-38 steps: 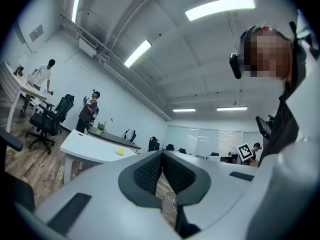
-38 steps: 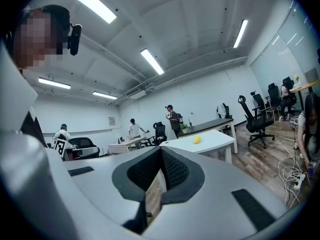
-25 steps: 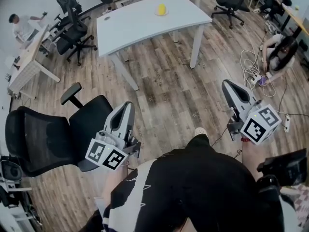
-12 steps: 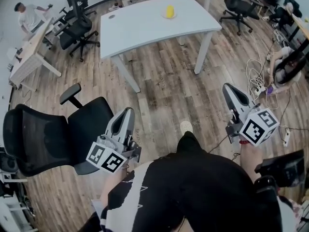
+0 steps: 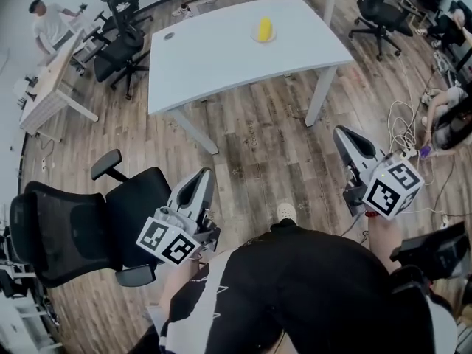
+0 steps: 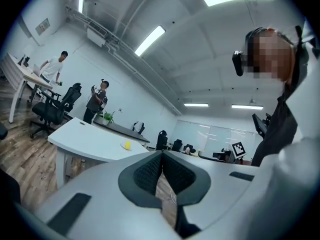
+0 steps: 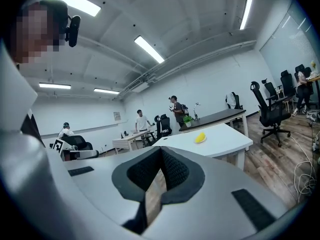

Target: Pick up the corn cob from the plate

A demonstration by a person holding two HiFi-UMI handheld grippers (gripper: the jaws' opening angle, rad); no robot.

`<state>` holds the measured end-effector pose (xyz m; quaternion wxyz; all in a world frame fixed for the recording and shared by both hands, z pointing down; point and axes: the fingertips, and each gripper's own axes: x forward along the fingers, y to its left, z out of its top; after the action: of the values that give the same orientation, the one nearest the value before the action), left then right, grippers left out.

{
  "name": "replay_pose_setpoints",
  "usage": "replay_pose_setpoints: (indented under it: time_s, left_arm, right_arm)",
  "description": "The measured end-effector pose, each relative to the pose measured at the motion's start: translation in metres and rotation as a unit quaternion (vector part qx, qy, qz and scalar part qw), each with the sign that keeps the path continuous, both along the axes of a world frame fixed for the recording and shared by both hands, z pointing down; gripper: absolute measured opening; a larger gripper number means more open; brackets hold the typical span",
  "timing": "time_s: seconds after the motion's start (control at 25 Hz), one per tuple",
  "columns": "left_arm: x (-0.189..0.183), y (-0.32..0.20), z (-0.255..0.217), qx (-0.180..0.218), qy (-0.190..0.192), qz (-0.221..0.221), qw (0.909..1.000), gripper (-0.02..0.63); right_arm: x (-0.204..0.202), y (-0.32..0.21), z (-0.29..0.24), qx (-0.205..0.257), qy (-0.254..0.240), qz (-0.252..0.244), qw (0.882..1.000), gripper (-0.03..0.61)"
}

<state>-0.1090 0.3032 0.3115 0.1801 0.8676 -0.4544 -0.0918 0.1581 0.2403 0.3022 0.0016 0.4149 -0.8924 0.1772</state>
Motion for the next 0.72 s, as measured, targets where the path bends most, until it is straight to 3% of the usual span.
replay_pose_setpoints:
  time_s: [0.36, 0.72]
  left_arm:
    - [0.035, -0.084, 0.001, 0.001, 0.021, -0.019, 0.9996, 0.015]
    - [0.039, -0.118, -0.001, 0.003, 0.026, -0.045, 0.9986, 0.015]
  right_arm:
    - [0.017, -0.101, 0.006, -0.004, -0.001, -0.031, 1.0, 0.015]
    - [0.019, -0.128, 0.009, 0.009, 0.02, -0.053, 0.998, 0.015]
